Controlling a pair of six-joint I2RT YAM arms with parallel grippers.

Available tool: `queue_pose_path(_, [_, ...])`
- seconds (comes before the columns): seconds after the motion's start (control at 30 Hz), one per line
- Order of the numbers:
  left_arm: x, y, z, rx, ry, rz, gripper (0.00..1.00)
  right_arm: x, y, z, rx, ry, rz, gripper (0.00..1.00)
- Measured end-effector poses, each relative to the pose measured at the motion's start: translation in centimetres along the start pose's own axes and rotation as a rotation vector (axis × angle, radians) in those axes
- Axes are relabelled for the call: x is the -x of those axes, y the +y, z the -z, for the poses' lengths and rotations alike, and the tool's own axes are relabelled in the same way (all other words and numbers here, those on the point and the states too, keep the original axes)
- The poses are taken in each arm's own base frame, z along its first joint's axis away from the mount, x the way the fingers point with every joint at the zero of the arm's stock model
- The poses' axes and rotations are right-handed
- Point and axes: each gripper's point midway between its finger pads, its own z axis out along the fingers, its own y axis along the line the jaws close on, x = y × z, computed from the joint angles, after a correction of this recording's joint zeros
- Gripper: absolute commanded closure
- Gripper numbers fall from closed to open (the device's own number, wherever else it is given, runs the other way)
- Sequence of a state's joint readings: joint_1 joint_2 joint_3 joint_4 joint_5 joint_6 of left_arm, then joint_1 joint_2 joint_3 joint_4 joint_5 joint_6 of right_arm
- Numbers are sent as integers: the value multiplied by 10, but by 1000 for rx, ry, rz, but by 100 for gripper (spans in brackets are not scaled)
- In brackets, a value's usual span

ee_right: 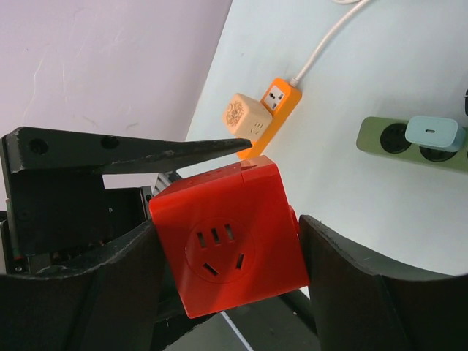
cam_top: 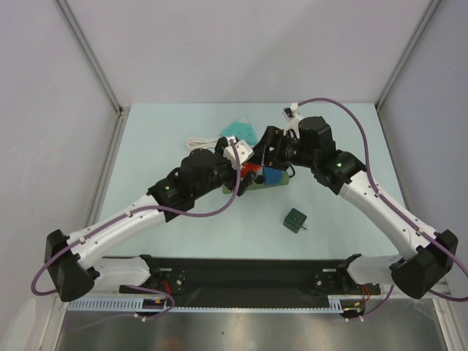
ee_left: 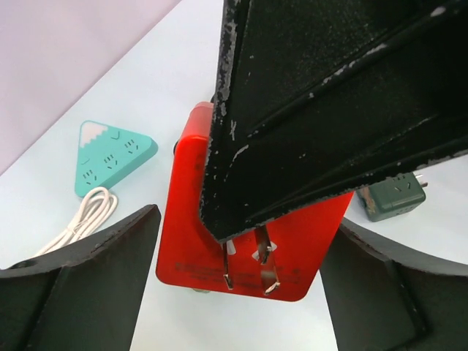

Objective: Insert the plug

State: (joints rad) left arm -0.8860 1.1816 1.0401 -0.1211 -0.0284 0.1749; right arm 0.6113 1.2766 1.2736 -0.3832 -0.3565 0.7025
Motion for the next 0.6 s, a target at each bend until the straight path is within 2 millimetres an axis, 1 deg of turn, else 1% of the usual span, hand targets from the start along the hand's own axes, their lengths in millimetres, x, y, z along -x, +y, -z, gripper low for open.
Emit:
queue_pose_path(0.13, [2, 1, 2, 3, -4, -13, 16, -2, 2, 1, 12, 9, 1, 100])
queue_pose_path(0.23, [3, 0, 3, -8, -10, -18, 23, -3, 5, 1, 25, 17, 5, 100])
queue_pose_path(0.27, [4, -2, 4, -14, -12, -18, 29, -3, 6, 1, 30, 20, 6, 100])
queue_pose_path(0.33, [5, -4, 5, -30, -15, -23, 36, -3, 7, 2, 37, 20, 4, 100])
queue_pose_path(0.37, [5, -5, 5, -34, -16, -29, 50, -3, 7, 1, 37, 20, -1, 100])
queue_pose_path(0.4, [5, -5, 5, -36, -16, -34, 63, -3, 8, 2, 39, 21, -1, 93])
queue_pose_path(0.43, [5, -5, 5, -39, -17, -36, 72, -3, 8, 2, 40, 22, 0, 88])
queue_pose_path(0.47, [5, -5, 5, -39, -17, -36, 82, -3, 8, 2, 41, 22, 0, 80])
queue_pose_path(0.5, [5, -6, 5, -41, -17, -35, 87, -3, 8, 2, 41, 22, 0, 65])
queue_pose_path(0.53, [5, -6, 5, -42, -18, -35, 91, -3, 8, 2, 41, 22, -1, 58])
queue_pose_path(0.57, [5, -7, 5, -47, -18, -33, 100, -3, 8, 2, 42, 23, 0, 52])
queue_pose_path(0.6, [5, -7, 5, -52, -19, -29, 100, -3, 8, 2, 44, 23, 0, 44])
